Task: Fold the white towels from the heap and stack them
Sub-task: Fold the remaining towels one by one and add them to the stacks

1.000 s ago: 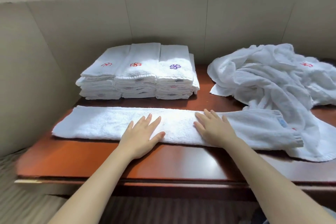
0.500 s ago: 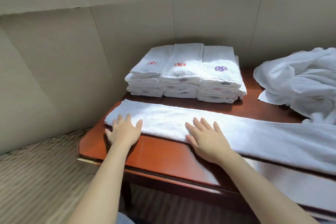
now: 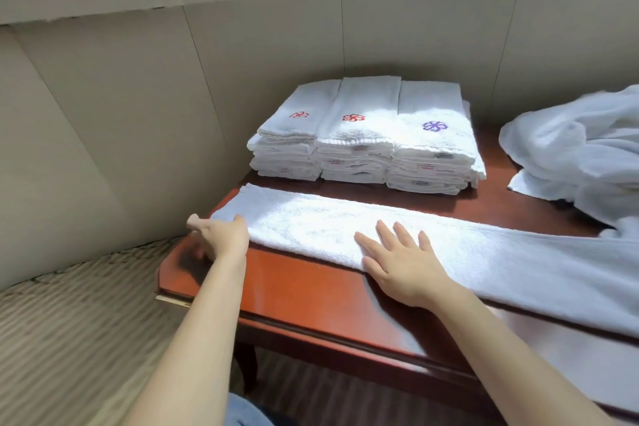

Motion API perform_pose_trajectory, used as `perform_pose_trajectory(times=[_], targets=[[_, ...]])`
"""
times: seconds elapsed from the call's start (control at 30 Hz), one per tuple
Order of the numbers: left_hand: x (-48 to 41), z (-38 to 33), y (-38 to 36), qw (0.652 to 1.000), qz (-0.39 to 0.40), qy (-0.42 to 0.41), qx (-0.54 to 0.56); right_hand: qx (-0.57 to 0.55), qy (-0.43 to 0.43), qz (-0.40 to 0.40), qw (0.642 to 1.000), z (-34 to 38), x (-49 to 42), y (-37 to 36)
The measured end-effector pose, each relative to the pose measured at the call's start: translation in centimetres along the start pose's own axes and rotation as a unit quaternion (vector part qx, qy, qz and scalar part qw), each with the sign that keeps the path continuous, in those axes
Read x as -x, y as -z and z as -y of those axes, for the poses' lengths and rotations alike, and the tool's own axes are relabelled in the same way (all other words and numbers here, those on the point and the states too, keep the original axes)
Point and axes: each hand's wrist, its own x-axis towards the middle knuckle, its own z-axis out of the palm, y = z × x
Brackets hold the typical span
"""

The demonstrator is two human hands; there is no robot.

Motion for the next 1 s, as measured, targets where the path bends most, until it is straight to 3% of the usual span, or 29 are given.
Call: perform_pose_trajectory(times=[0.1,0.2,0.3,0.33,0.37,0.43,0.47,0.53,0.6,0.63,0.67,0.7,0.77,0.87,0.93,1.0], targets=[[0.2,-1.0,-0.9,0.972,0.051,0.137,0.182,0.002,0.004,0.001,1.000,0.0,0.1,0.0],[1.1,-1.1,-1.8,0.955,0.105,0.141,0.237,-0.024,0.018,0.001,1.000,-0.3,0.1,0.2],[3.3,-1.9,-2.9,0.953,0.127,0.098,0.256,-0.189,0.013,-0.026,0.982,-0.7,0.3,0.8],[4.2,-2.6,-3.2,0.964,0.114,0.055,0.234,-0.301,-0.007,-0.037,0.953,-0.7,0.4,1.1],[5.2,-3.4,-3.4,0.974,0.101,0.000,0.201,-0.439,-0.035,-0.040,0.897,-0.7,0.6,1.7],[7.7,-5.5,-3.5,0.971,0.123,-0.124,0.163,-0.661,-0.087,-0.046,0.744,-1.2,1.1,3.1],[9.1,-6.5,-3.6,0.951,0.196,-0.185,0.154,-0.717,-0.106,-0.046,0.687,-1.8,1.2,3.9],[12.0,-8.1,-3.5,0.858,0.438,-0.260,0.061,-0.788,-0.130,-0.041,0.600,-3.7,1.6,5.4],[14.3,-8.3,-3.5,0.720,0.643,-0.247,-0.086,-0.843,-0.139,-0.046,0.518,-6.0,2.2,6.4],[15.1,-8.0,-3.7,0.674,0.680,-0.246,-0.151,-0.859,-0.153,-0.060,0.485,-7.0,2.5,6.6],[15.6,-7.7,-4.1,0.660,0.677,-0.259,-0.198,-0.862,-0.187,-0.079,0.465,-7.9,2.9,6.7],[15.9,-7.4,-4.5,0.673,0.646,-0.282,-0.224,-0.855,-0.230,-0.098,0.454,-8.6,3.3,6.6],[15.6,-7.2,-5.0,0.732,0.554,-0.319,-0.235,-0.847,-0.290,-0.103,0.433,-9.8,4.1,6.3],[14.3,-7.0,-5.6,0.803,0.439,-0.341,-0.215,-0.863,-0.307,-0.106,0.388,-11.3,4.7,6.2],[13.6,-6.5,-6.0,0.810,0.399,-0.354,-0.244,-0.864,-0.318,-0.124,0.370,-12.3,5.0,6.4],[13.4,-5.6,-6.7,0.800,0.402,-0.335,-0.294,-0.838,-0.343,-0.125,0.405,-13.0,5.2,6.7]])
